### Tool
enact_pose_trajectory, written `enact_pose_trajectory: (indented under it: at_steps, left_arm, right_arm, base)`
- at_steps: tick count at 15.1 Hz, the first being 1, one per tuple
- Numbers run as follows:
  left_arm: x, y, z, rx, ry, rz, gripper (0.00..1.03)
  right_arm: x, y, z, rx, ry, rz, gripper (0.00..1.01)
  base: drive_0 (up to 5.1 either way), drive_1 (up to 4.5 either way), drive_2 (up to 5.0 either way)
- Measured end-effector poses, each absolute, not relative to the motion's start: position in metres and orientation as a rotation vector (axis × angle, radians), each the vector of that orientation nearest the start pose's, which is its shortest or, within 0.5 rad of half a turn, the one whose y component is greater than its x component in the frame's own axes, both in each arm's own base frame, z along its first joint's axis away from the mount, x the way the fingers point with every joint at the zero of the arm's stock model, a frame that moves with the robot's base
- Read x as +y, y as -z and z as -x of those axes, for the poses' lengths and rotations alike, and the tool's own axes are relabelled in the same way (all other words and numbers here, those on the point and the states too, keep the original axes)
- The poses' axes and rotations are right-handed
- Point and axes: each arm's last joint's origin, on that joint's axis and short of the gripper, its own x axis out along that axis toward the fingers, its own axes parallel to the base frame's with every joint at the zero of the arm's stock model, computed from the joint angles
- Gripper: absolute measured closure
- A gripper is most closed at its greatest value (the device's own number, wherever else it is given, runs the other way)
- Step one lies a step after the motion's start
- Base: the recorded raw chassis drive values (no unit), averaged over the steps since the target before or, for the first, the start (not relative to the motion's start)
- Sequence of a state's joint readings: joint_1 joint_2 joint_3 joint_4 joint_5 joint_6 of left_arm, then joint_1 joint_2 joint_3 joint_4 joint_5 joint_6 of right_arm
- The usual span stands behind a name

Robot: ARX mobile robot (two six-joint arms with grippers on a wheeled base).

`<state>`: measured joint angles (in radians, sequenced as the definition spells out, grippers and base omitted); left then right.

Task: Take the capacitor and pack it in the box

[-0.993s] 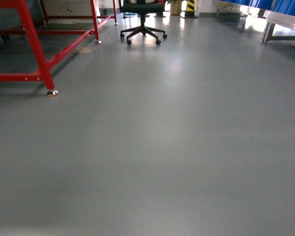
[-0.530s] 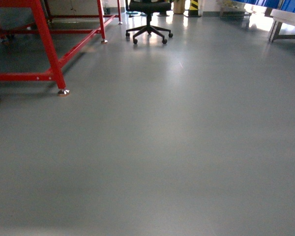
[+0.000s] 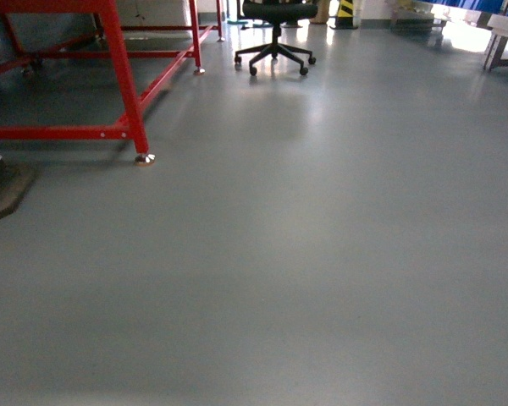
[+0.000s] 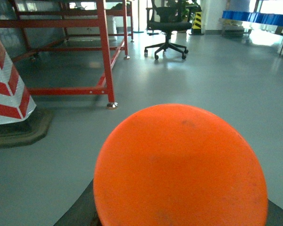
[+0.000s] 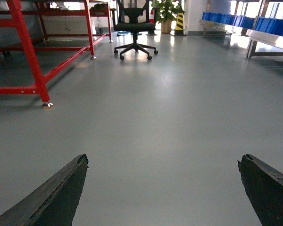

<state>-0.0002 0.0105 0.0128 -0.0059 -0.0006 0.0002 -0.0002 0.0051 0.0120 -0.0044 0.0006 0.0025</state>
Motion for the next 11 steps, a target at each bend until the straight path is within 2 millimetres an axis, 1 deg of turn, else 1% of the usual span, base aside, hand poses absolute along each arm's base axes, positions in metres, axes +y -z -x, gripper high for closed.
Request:
enact_pose_trajectory:
  at_steps: [11]
  left_arm:
    - [0.0000,-0.1663,-0.0976,0.006,0.000,-0.001,0.59]
  right_arm:
    - [0.0000,-0.1668,-0.0973,-0.002,0.000,-0.002,0.03]
  base:
    - [-5.1,2.37,2.4]
